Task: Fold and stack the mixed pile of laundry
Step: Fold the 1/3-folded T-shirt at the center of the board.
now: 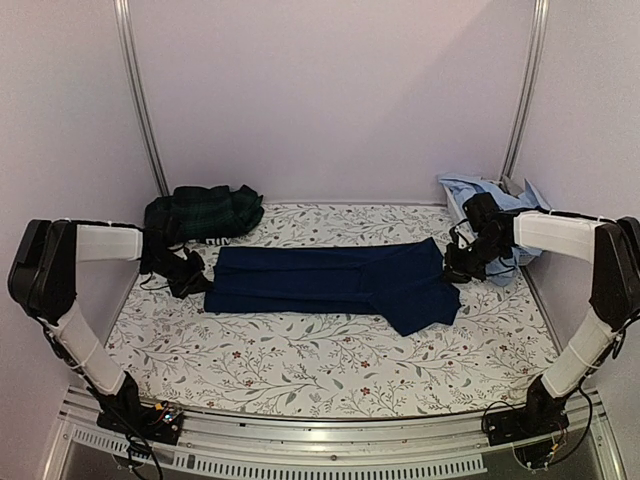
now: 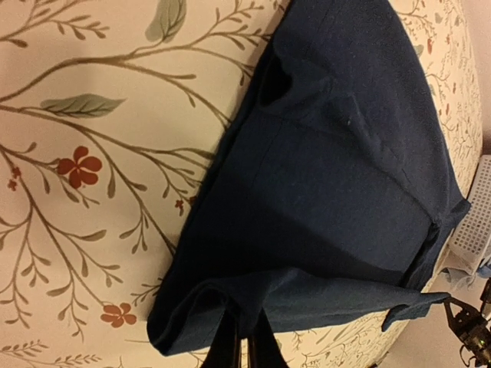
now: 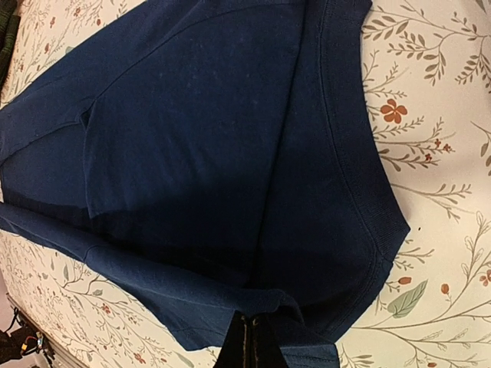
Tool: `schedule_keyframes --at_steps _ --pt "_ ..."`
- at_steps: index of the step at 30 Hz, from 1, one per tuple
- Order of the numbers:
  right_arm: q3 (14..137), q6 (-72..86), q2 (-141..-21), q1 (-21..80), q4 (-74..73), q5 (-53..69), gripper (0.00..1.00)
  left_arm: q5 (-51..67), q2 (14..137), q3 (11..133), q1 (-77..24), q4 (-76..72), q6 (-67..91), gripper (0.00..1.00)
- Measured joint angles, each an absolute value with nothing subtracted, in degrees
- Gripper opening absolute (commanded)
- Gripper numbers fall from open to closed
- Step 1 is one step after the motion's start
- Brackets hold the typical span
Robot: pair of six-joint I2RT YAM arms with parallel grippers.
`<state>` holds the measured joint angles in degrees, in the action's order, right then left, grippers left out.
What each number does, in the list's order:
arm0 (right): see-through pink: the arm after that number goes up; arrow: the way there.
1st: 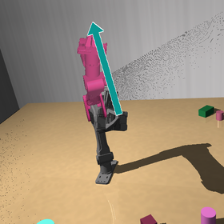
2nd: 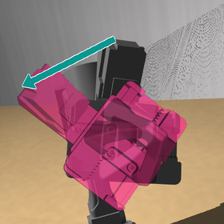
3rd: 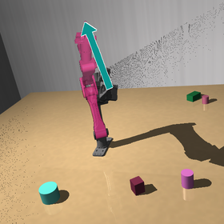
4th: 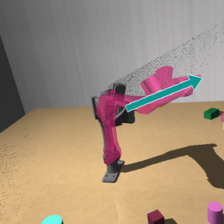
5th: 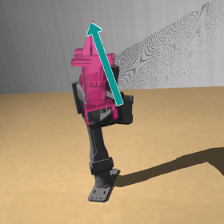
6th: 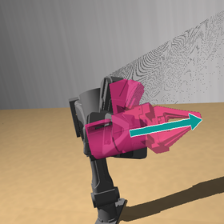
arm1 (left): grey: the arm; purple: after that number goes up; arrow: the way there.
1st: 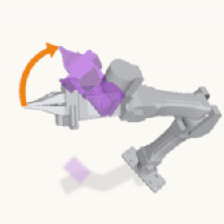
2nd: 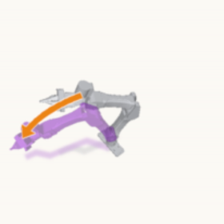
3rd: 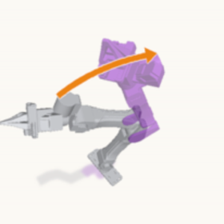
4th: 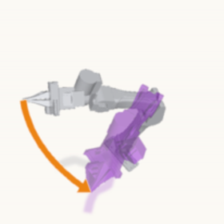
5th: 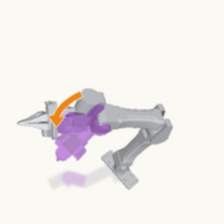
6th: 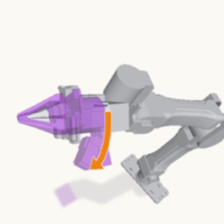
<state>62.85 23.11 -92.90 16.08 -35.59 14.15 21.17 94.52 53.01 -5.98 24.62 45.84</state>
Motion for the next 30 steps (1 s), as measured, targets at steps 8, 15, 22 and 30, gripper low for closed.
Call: schedule_keyframes --at_steps 8,15,22,30 --pt "66.3 20.8 -97.8 14.3 -35.5 14.3 0.00 21.2 98.0 56.6 -5.8 24.4 44.6 0.00" --pt "69.5 19.4 -101.9 13.8 -35.0 15.7 0.00 20.9 100.5 57.4 -5.8 24.2 44.2 0.00" --pt "71.7 18.6 -105.4 13.8 -34.4 16.6 0.00 20.7 101.6 57.5 -5.5 24.2 44.2 0.00" --pt "72.1 17.9 -107.5 13.8 -34.1 16.6 0.00 20.7 103.2 58.5 -5.5 23.9 44.1 0.00"
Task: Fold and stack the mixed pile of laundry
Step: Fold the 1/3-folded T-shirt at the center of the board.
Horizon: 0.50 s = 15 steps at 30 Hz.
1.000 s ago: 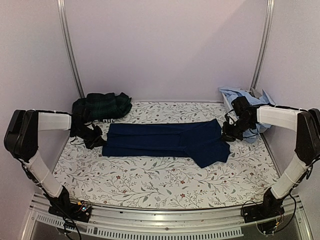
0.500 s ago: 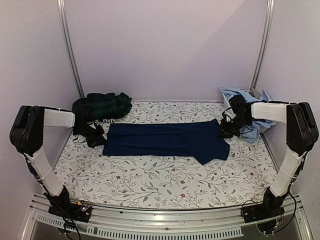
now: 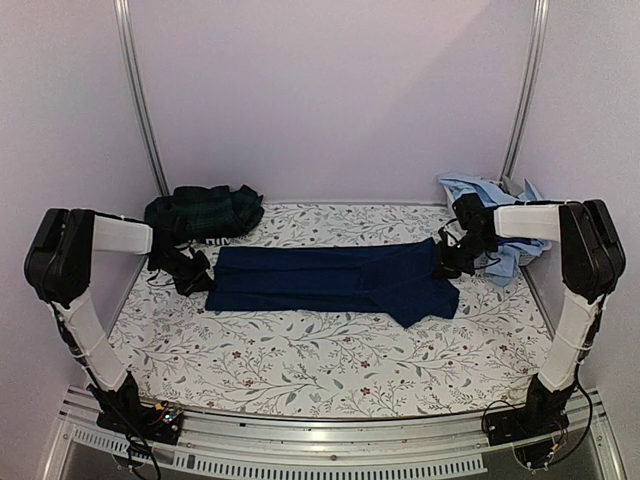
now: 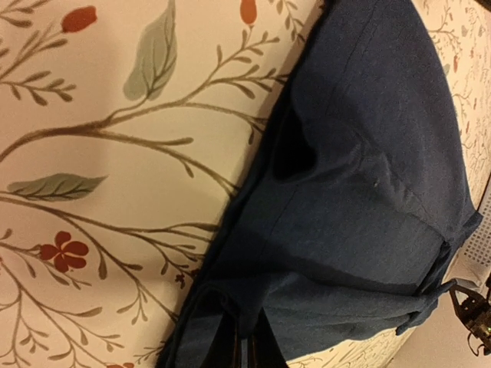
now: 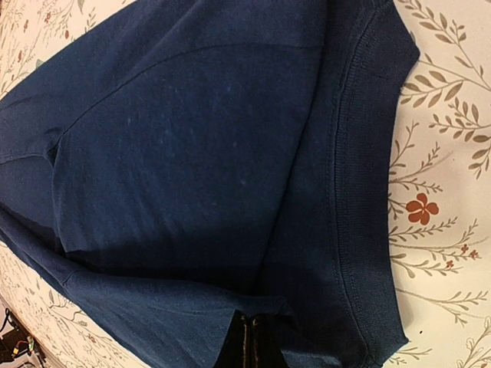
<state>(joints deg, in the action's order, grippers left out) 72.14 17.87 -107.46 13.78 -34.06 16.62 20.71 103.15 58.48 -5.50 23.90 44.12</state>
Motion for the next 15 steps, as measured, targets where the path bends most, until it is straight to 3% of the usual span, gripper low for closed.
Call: schedule_keyframes --at_steps 9,13,15 --pt "75.5 16.5 -109.7 13.7 -34.0 17.3 0.00 20.7 104.2 58.5 -5.5 23.5 44.0 0.01" --pt "77.4 15.2 -111.6 13.7 -34.4 18.9 0.24 20.7 104.4 58.5 -5.4 23.3 43.7 0.22" --pt "78.6 14.4 -111.9 13.6 -35.1 20.2 0.36 20.5 104.4 58.7 -5.3 23.6 42.9 0.43"
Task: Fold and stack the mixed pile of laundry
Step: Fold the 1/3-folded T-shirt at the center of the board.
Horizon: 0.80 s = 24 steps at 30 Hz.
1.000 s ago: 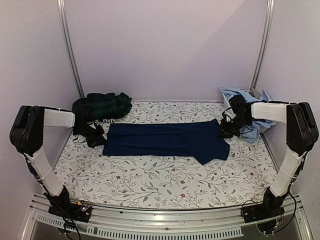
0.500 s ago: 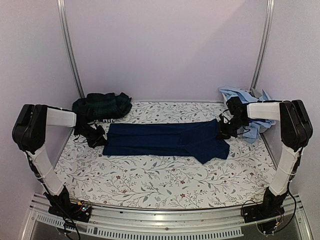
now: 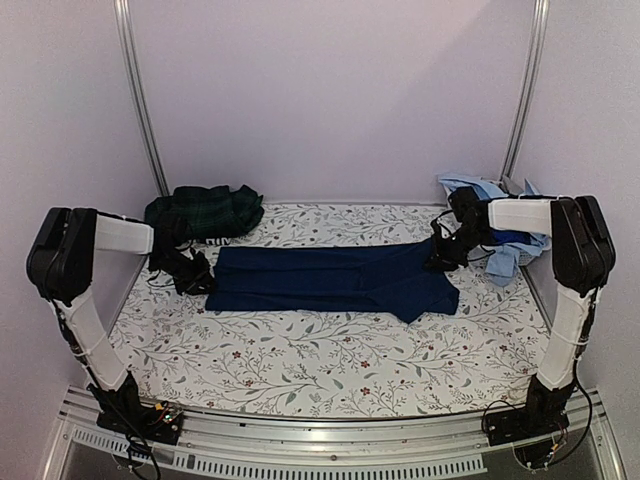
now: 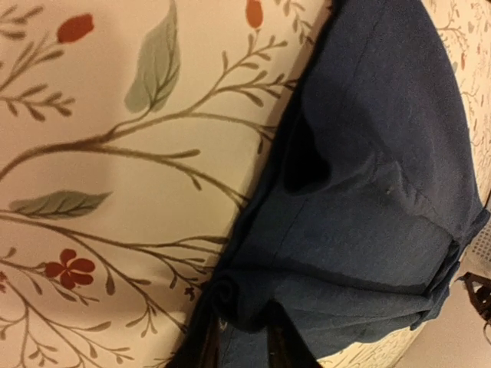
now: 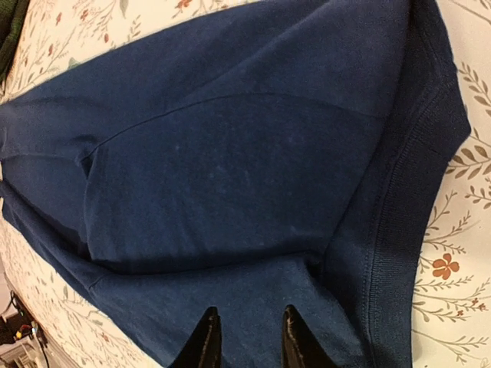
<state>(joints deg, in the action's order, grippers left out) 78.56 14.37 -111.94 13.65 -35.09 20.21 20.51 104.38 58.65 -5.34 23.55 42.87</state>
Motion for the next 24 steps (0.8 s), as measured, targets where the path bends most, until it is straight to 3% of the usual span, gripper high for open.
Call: schedule_keyframes --at_steps 3,5,7,13,17,24 --pt "80.3 13.9 -111.7 13.4 -36.3 21.9 0.45 19.1 103.0 59.3 -5.3 23.8 40.4 0.65" --pt "80.1 14.0 -110.2 12.4 -36.9 23.6 0.45 18.0 100.5 60.3 -6.0 23.9 37.8 0.71" --pt "78.0 14.5 -106.6 10.3 -37.2 25.5 0.43 17.3 98.1 63.3 -7.9 23.3 34.4 0.71" --pt "67.3 15.9 -93.0 3.8 -37.7 29.1 0.43 22.7 101.8 78.7 -20.5 18.7 25.6 0.59" --pt "61.5 16.4 -91.2 3.6 -38.2 29.4 0.43 26.3 109.4 85.5 -31.4 16.4 20.9 0.59" --pt "58.7 17.2 -93.8 2.8 -36.7 30.6 0.44 28.0 118.4 87.2 -46.3 15.7 17.5 0.59"
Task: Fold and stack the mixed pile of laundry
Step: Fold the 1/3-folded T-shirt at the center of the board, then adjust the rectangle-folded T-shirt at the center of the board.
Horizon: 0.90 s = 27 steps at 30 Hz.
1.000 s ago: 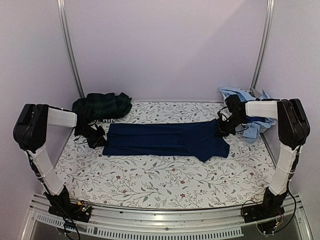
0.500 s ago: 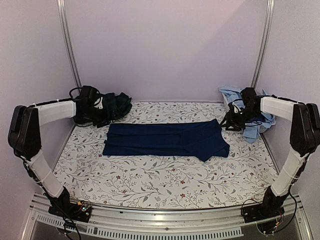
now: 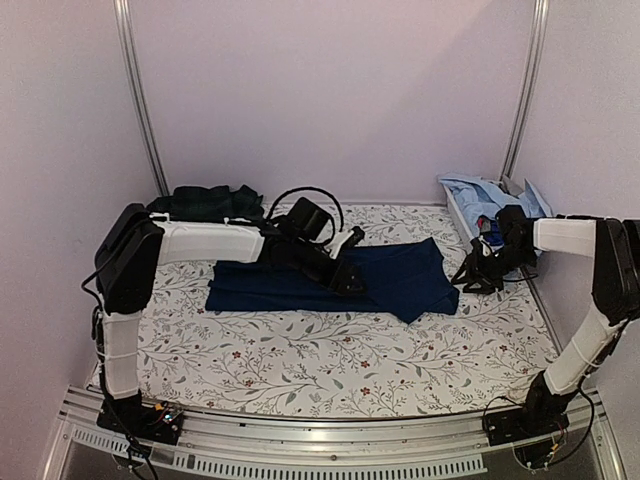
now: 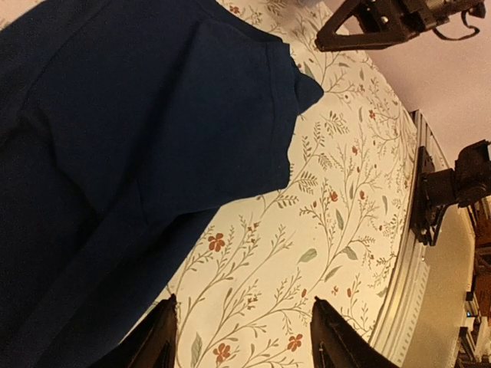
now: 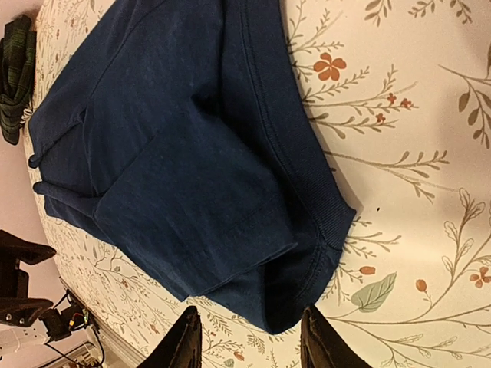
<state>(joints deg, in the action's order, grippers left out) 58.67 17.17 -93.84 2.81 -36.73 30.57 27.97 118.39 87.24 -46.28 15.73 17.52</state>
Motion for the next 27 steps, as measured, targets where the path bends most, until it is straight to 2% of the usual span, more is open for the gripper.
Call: schedule_keyframes --at_steps 8,10,12,18,23,27 --pt "60.2 17.0 -101.1 2.8 -34.4 31.4 0.43 24.6 119.1 87.2 -47.4 15.3 18.8 0.61" --pt "60.7 17.0 -102.1 2.8 -33.6 31.8 0.40 23.4 117.4 84.8 -46.1 15.0 19.7 0.62" --pt "61.1 17.2 -103.0 2.8 -32.6 32.3 0.32 22.7 115.5 82.3 -44.8 14.6 20.3 0.63" --pt "63.1 17.6 -106.1 2.8 -30.9 35.3 0.00 18.7 110.7 76.9 -44.6 11.2 16.8 0.66" --pt "65.0 18.7 -106.9 2.8 -30.7 36.8 0.00 15.0 111.4 77.5 -52.0 7.0 7.7 0.59" --pt "65.6 18.7 -107.1 2.8 -31.7 37.4 0.00 13.6 118.5 85.0 -57.0 4.8 -0.1 0.53"
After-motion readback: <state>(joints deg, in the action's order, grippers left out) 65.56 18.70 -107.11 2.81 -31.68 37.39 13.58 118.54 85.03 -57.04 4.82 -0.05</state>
